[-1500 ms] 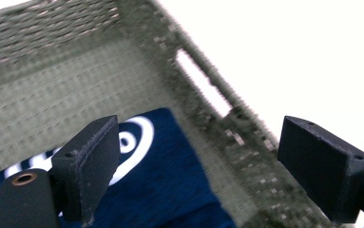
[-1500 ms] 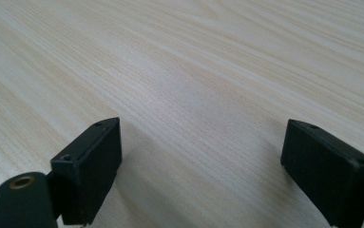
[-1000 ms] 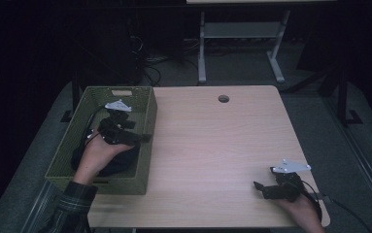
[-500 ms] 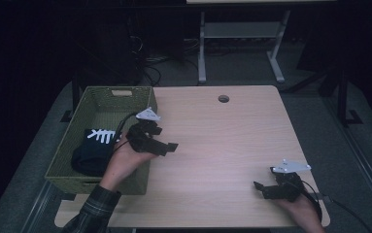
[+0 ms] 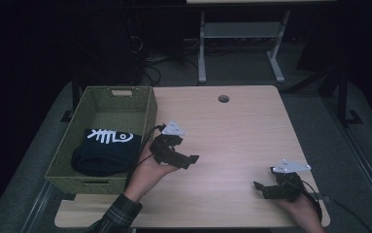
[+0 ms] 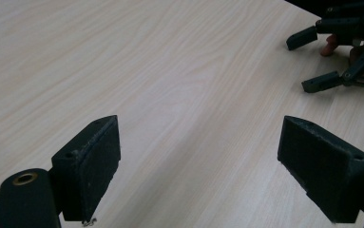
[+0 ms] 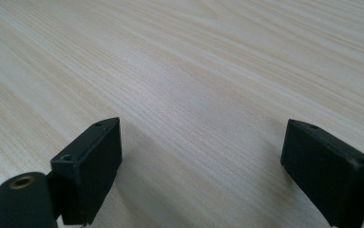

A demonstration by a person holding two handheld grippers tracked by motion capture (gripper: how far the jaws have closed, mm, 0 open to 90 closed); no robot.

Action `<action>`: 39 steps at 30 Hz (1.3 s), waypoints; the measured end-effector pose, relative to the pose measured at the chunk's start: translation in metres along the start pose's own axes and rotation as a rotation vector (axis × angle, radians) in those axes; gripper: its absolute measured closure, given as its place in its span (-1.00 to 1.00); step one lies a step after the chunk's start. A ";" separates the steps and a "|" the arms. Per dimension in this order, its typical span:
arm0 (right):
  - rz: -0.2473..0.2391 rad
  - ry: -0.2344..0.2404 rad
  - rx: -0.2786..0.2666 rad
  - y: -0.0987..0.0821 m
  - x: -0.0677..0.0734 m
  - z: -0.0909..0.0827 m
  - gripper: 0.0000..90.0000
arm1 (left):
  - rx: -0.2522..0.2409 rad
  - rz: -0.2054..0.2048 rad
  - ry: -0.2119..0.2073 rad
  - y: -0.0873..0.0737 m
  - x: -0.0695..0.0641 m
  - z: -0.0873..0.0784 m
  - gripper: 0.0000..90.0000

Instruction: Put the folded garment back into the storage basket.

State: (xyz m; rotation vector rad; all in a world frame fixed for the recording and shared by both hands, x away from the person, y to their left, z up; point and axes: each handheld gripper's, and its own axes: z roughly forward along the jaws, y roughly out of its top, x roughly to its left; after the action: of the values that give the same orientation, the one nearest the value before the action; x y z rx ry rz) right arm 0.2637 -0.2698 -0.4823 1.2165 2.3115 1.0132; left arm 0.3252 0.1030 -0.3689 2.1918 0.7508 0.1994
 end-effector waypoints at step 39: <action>0.001 0.000 0.001 0.000 0.000 0.000 -0.71 | 0.027 0.069 0.075 -0.072 -0.010 0.086 -0.72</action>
State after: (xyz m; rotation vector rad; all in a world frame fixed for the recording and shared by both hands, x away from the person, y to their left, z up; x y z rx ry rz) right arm 0.2636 -0.2697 -0.4823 1.2184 2.3115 1.0129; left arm 0.3165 0.0789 -0.4787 2.2476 0.7231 0.3097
